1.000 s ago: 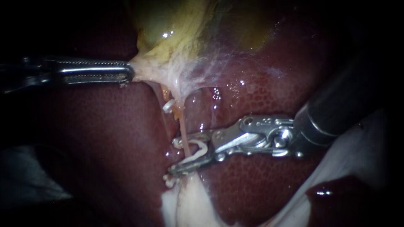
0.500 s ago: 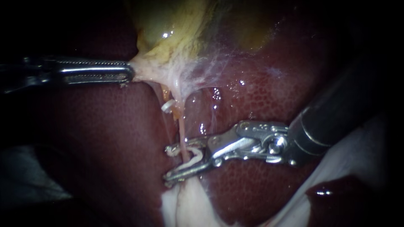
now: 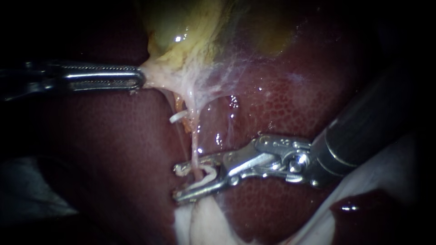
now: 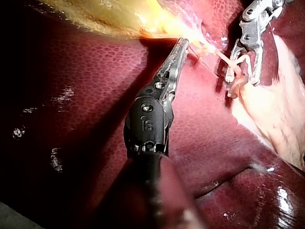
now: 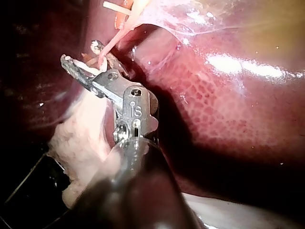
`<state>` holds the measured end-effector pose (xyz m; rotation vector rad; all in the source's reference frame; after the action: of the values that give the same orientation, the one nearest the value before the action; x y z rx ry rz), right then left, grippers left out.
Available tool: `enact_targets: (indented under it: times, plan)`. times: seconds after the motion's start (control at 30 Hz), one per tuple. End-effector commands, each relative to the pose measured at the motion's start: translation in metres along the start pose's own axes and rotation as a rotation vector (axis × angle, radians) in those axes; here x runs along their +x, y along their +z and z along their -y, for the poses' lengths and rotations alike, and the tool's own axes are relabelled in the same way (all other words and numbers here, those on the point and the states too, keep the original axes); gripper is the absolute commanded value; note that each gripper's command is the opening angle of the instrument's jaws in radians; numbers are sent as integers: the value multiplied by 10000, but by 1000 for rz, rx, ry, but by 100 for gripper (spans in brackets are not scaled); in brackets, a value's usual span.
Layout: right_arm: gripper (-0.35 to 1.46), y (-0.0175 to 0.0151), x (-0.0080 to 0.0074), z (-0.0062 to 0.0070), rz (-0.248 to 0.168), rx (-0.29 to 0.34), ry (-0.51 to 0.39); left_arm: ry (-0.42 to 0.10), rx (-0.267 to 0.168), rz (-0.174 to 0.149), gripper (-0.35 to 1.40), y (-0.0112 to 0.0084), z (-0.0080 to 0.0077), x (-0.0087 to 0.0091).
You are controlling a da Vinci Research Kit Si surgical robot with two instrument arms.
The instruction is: Clipping first clip right tube
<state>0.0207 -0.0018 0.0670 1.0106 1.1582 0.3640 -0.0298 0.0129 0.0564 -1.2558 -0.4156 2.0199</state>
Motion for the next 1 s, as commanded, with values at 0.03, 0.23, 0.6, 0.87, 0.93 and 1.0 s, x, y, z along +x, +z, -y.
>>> enact_targets:
  times: [0.03, 0.23, 0.6, 0.87, 0.93, 1.0]
  plan:
    - [28, 0, 0, 1, 3, 3, 4, 0, 0, 0, -35, 0, 0, 0]
    - [10, 0, 1, 5, 3, 5, 15, 0, 0, 0, -35, 0, 0, 0]
    - [-35, -6, 2, 6, 3, 7, 134, 0, 0, 0, -35, 1, 0, 0]
    - [-35, -7, 0, 6, 5, 10, 132, 0, 1, 0, -35, 1, -1, 0]
    - [-35, -6, -1, 6, 5, 10, 132, 0, 1, 0, -35, 1, -1, 0]
    - [-35, -6, -1, 6, 6, 10, 131, 0, 1, 0, -35, 1, -1, 0]
